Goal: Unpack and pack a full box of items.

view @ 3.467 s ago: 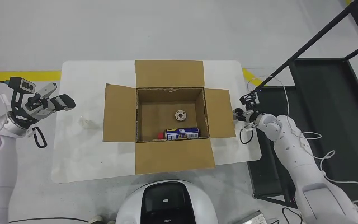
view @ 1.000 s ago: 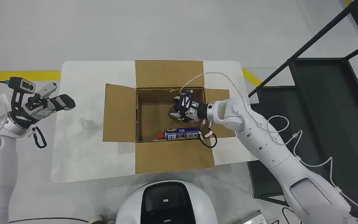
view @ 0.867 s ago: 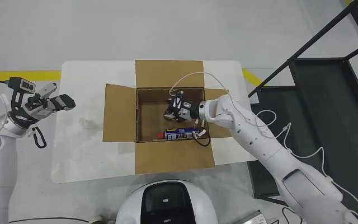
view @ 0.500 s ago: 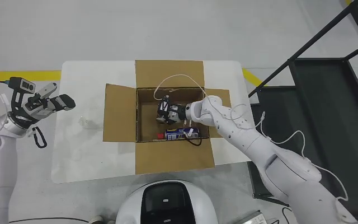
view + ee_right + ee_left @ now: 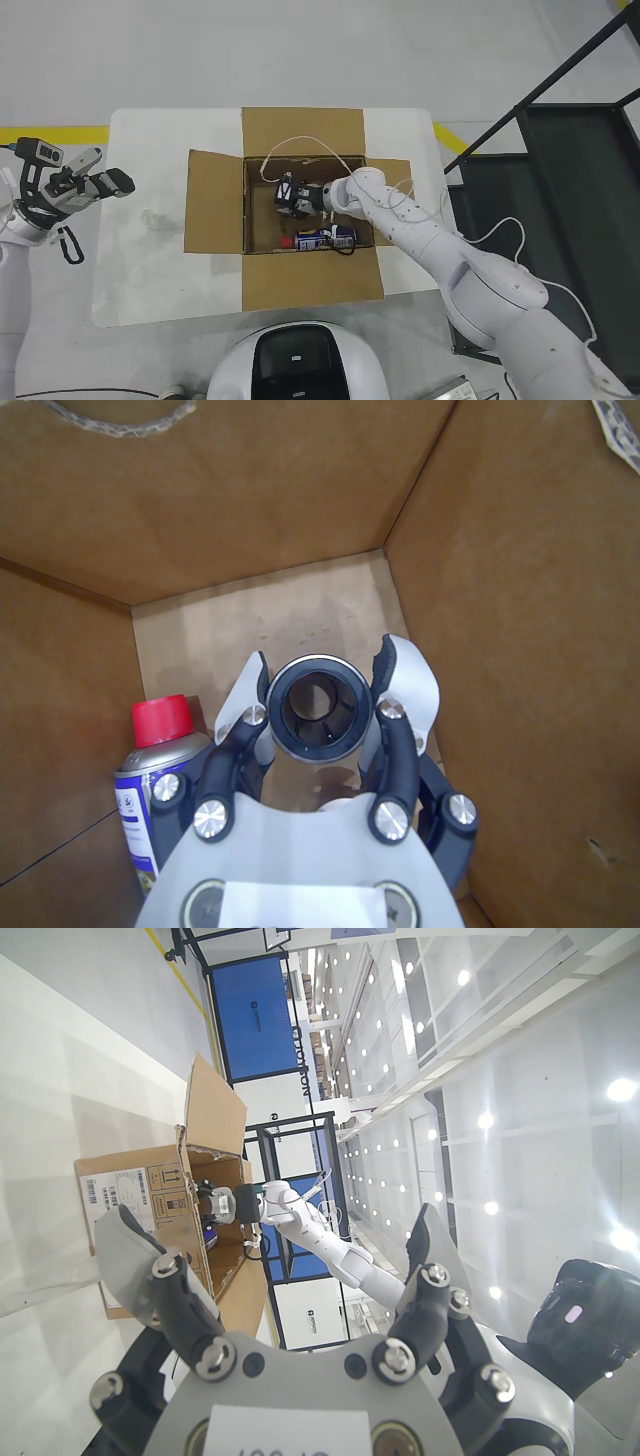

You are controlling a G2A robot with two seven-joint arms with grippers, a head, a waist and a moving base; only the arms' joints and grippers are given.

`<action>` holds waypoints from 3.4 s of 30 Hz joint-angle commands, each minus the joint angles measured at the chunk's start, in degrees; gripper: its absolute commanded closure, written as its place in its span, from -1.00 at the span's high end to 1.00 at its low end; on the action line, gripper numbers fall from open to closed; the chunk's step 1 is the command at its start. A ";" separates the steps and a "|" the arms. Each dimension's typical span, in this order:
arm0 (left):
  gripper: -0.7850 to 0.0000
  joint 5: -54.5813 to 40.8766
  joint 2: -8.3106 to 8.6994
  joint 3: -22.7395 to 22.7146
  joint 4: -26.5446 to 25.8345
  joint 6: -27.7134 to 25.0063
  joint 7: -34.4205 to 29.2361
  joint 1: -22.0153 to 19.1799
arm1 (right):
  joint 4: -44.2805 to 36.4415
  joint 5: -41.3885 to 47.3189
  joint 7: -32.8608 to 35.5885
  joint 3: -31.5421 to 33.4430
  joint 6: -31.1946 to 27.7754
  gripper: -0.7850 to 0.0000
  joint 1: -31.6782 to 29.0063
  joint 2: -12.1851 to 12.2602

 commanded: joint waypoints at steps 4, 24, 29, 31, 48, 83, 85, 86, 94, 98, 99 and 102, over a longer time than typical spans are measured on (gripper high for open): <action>1.00 0.00 0.00 0.00 0.00 0.00 0.00 0.00 | 1.55 -0.54 -2.20 0.67 -1.16 1.00 1.15 -0.42; 1.00 3.24 -0.05 3.14 2.12 1.46 -1.80 -1.22 | -32.91 17.61 7.79 22.03 -17.55 1.00 -13.96 14.53; 1.00 2.20 -1.34 8.68 8.03 -3.40 -2.65 -4.66 | -42.75 31.66 19.78 29.31 -17.17 1.00 -21.73 18.56; 1.00 2.43 -1.98 11.35 10.74 -4.83 -3.11 -6.32 | -45.98 37.56 23.42 31.76 -15.19 1.00 -24.95 19.79; 1.00 -5.59 -8.36 26.02 25.75 -4.33 -1.19 -19.19 | -52.81 47.55 27.59 38.57 -10.32 1.00 -33.03 22.20; 1.00 2.84 -16.54 44.73 19.62 -10.46 -4.64 -26.28 | -37.31 76.99 27.77 60.52 1.64 1.00 -54.03 25.86; 1.00 5.13 -16.66 45.24 19.44 -12.03 -4.36 -26.50 | -35.98 78.04 29.67 59.41 1.90 1.00 -53.30 25.68; 1.00 5.85 -16.68 45.32 19.33 -12.53 -4.21 -26.53 | -35.62 78.64 30.28 58.74 1.91 1.00 -53.03 25.54; 1.00 10.10 -16.40 44.97 18.59 -13.79 -2.66 -26.02 | -34.24 85.12 33.71 55.35 -0.90 1.00 -51.37 24.58; 1.00 10.07 -16.09 43.81 18.42 -13.57 -1.73 -25.64 | -35.87 90.54 35.83 56.59 -4.26 1.00 -51.39 24.61; 1.00 10.03 -15.98 43.43 18.43 -13.48 -1.39 -25.56 | -36.75 92.81 35.96 57.14 -4.95 1.00 -51.55 24.61; 1.00 9.48 -15.68 42.16 18.37 -12.65 -0.17 -25.27 | -40.14 95.15 38.22 58.61 -5.87 1.00 -51.99 24.86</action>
